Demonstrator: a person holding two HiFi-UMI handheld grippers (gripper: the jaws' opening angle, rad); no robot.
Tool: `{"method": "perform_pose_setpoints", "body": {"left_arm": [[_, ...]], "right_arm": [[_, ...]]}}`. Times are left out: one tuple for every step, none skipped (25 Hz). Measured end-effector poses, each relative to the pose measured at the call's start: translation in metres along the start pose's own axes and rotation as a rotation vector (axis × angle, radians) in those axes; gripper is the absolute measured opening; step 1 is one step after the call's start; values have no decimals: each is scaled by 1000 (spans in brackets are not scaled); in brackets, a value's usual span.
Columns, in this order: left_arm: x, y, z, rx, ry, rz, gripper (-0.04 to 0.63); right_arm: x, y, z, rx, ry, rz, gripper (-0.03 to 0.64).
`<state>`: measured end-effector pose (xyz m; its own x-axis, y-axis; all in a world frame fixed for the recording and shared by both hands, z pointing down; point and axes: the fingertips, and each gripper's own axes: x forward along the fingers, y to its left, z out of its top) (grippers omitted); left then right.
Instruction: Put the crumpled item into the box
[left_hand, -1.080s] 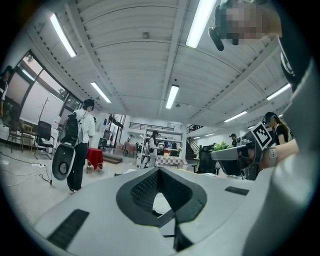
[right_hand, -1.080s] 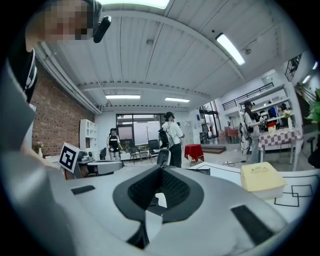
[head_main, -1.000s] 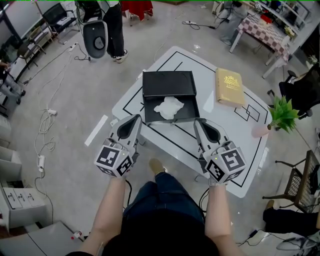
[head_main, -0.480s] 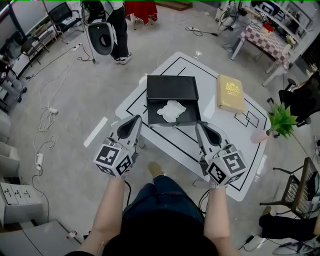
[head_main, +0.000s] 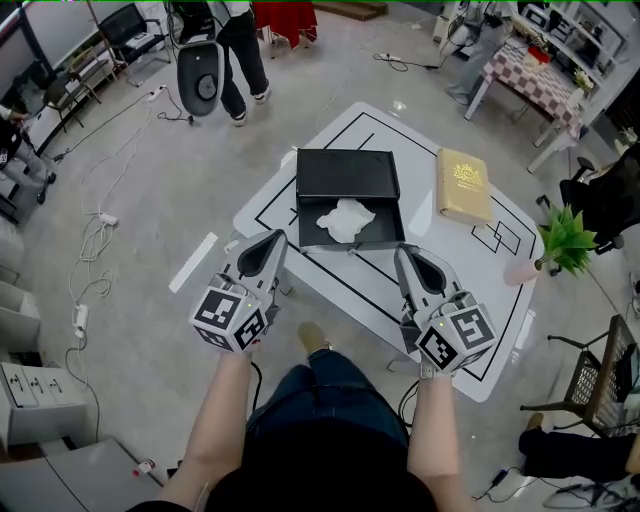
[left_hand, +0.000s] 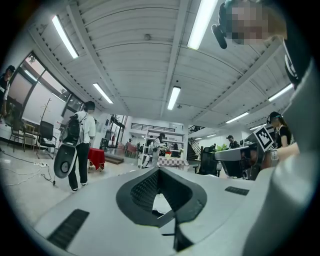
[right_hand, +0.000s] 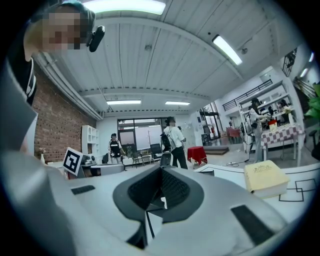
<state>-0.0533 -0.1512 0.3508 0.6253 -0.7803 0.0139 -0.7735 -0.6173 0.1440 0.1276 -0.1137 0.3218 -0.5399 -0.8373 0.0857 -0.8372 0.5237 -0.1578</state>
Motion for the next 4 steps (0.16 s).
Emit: {"method": "perform_pose_setpoints", "body": {"left_arm": [[0, 0, -1, -1, 1, -2, 11], [0, -1, -1, -2, 3, -3, 11], [0, -1, -2, -3, 4, -4, 11], [0, -2, -2, -4, 5, -5, 11]], "right_arm": [[-1, -1, 0, 2, -1, -4, 3], [-1, -2, -1, 5, -2, -7, 4], [-2, -2, -2, 7, -2, -10, 3], [-2, -2, -2, 8, -1, -12, 3]]}}
